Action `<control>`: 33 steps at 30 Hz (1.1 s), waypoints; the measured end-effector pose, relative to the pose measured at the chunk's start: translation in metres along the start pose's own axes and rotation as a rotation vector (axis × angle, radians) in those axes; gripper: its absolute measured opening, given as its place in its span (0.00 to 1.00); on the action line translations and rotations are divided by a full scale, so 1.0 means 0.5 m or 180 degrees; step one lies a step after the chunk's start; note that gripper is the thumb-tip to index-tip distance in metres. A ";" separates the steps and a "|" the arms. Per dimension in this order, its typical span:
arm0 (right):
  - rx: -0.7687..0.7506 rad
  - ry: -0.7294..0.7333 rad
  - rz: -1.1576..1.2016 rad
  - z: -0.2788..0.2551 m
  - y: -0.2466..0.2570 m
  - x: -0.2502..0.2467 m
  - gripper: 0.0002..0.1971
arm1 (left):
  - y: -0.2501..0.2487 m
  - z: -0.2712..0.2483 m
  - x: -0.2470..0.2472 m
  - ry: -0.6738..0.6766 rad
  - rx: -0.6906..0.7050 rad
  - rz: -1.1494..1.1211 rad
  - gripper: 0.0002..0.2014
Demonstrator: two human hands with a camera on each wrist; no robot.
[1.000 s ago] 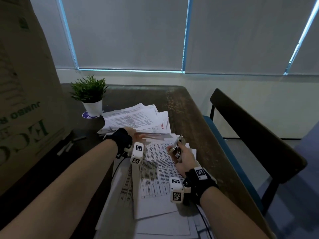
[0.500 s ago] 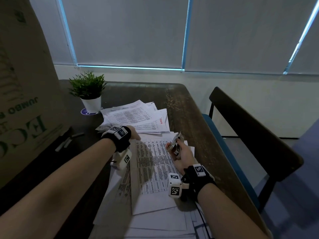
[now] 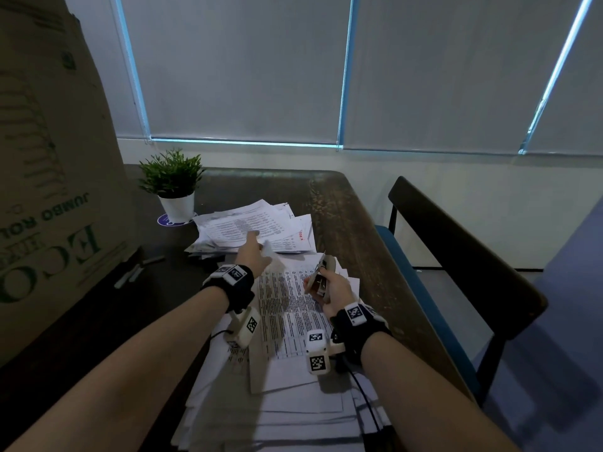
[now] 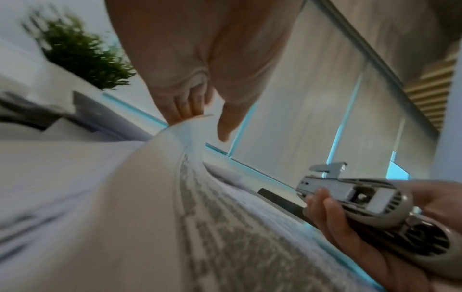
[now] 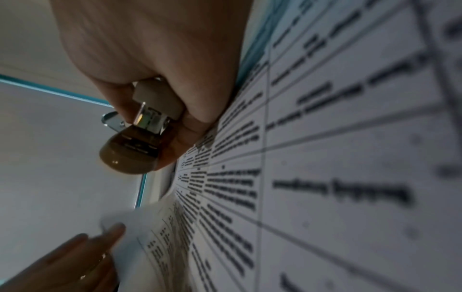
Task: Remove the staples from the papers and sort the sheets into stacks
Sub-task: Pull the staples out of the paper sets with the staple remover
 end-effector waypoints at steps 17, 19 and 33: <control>-0.0673 0.0944 -0.5002 -0.056 0.055 0.094 0.28 | 0.085 -0.128 0.122 0.1435 -0.1223 -0.2329 0.05; -0.0761 0.1057 -0.5250 -0.060 0.044 0.105 0.27 | 0.104 -0.112 0.123 0.1028 -0.1203 -0.2356 0.06; -0.1111 0.1260 -0.5827 -0.043 -0.006 0.153 0.24 | 0.147 -0.080 0.145 0.1227 -0.1251 -0.2096 0.07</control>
Point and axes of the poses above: each hand's wrist, its own z-axis towards the middle knuckle, its own x-axis out of the palm, y = z × x, the point moved 10 cm from there along z, towards the middle knuckle, and after that the axes turned 4 degrees about y, right-handed, at the moved point
